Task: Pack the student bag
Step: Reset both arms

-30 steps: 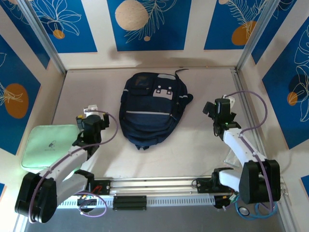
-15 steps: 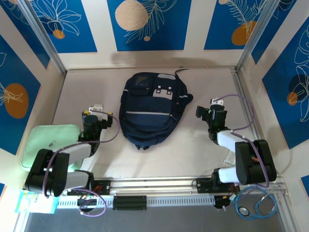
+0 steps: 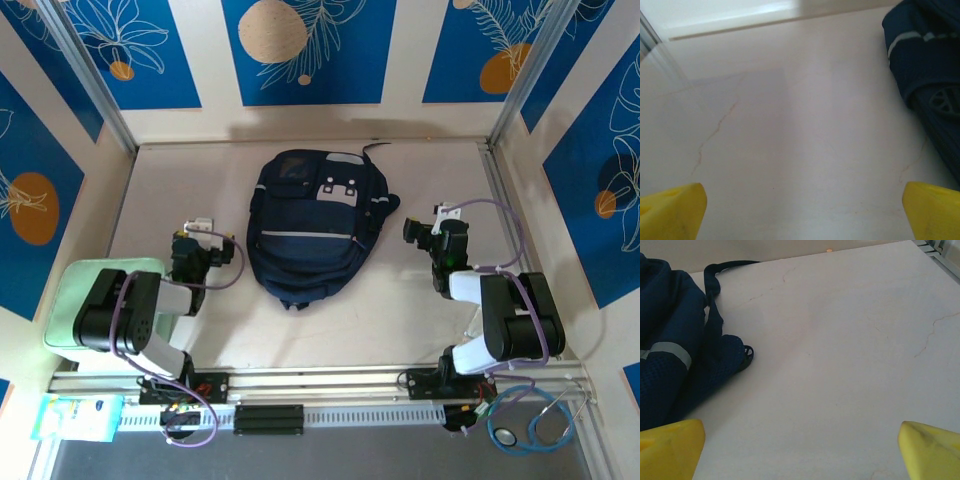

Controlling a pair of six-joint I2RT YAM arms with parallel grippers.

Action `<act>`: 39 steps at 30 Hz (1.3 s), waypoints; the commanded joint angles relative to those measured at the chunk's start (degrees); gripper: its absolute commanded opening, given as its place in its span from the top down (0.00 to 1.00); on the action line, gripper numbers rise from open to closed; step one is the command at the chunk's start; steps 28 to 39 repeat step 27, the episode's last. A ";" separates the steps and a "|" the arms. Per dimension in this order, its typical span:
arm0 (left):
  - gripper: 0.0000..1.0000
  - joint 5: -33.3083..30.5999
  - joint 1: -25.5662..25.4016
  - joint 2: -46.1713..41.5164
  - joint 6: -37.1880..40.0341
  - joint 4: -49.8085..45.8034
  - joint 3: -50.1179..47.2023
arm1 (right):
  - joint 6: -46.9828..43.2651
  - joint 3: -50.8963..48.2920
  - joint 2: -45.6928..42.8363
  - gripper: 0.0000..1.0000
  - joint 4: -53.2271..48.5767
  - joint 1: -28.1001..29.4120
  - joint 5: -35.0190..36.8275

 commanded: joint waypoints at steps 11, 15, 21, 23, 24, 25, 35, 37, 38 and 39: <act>0.00 2.67 0.81 0.32 -0.11 -1.94 3.81 | -1.57 3.01 1.53 0.01 -0.62 0.04 -1.92; 0.00 3.63 0.71 0.16 0.31 -2.08 3.88 | -1.62 3.10 1.66 0.01 -0.87 0.07 -1.92; 0.00 3.86 0.80 0.49 0.25 -2.81 4.38 | -1.65 3.19 1.71 0.01 -1.00 0.13 -1.86; 0.00 4.51 0.98 0.55 -0.02 -3.95 4.97 | -1.61 3.19 1.66 0.01 -0.96 0.09 -1.95; 0.00 4.47 0.97 0.59 -0.02 -3.91 4.94 | -1.65 3.19 1.67 0.01 -0.99 0.13 -1.98; 0.00 4.52 1.02 0.50 -0.02 -3.78 4.87 | -1.66 3.19 1.67 0.01 -0.94 0.13 -1.98; 0.00 4.26 0.99 0.42 -0.01 -2.89 4.27 | -1.65 3.19 1.66 0.01 -0.89 0.12 -1.93; 0.00 4.26 0.99 0.42 -0.01 -2.89 4.27 | -1.65 3.19 1.66 0.01 -0.89 0.12 -1.93; 0.00 4.26 0.99 0.42 -0.01 -2.89 4.27 | -1.65 3.19 1.66 0.01 -0.89 0.12 -1.93; 0.00 4.26 0.99 0.42 -0.01 -2.89 4.27 | -1.65 3.19 1.66 0.01 -0.89 0.12 -1.93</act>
